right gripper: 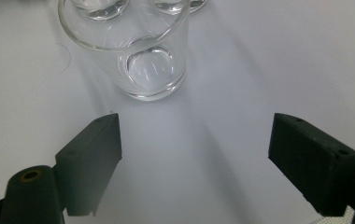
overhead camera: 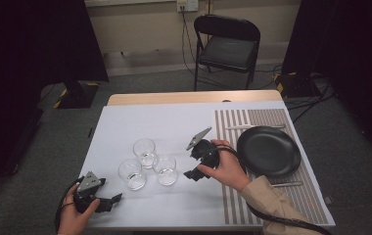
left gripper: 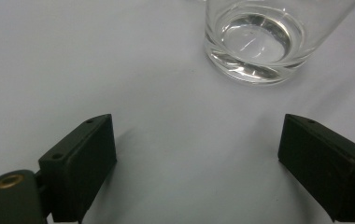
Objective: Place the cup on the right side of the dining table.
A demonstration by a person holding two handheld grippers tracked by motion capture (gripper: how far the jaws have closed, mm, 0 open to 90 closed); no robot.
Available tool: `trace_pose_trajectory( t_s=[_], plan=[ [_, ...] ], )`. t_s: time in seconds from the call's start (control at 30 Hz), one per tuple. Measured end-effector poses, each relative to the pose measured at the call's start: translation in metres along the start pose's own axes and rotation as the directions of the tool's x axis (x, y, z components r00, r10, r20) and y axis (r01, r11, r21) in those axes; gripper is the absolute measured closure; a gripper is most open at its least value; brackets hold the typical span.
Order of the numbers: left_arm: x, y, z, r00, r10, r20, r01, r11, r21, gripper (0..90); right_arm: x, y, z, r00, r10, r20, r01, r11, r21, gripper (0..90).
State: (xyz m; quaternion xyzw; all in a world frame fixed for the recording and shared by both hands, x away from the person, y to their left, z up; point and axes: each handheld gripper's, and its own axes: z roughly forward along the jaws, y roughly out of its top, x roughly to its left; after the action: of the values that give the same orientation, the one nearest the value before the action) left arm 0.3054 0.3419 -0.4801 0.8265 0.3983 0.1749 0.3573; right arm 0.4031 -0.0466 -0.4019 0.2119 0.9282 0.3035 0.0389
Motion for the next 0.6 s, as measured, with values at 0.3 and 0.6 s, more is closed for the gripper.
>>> trace_pose_trajectory(
  t_s=[0.3, 0.6],
  plan=[
    [0.0001, 0.0001, 0.0000, 1.0000, 0.003, 0.001, -0.003, 1.0000, 0.002, 10.1, -0.0021, 0.0055, 0.0007, 0.9999, 0.013, -0.005, -0.013, 1.000, -0.005, 16.6],
    [0.0001, 0.0001, -0.0001, 1.0000, 0.003, 0.001, -0.003, 1.0000, 0.003, 10.0, -0.0038, 0.0093, 0.0030, 0.9999, 0.014, -0.005, -0.014, 1.000, -0.004, 16.6]
  ],
)
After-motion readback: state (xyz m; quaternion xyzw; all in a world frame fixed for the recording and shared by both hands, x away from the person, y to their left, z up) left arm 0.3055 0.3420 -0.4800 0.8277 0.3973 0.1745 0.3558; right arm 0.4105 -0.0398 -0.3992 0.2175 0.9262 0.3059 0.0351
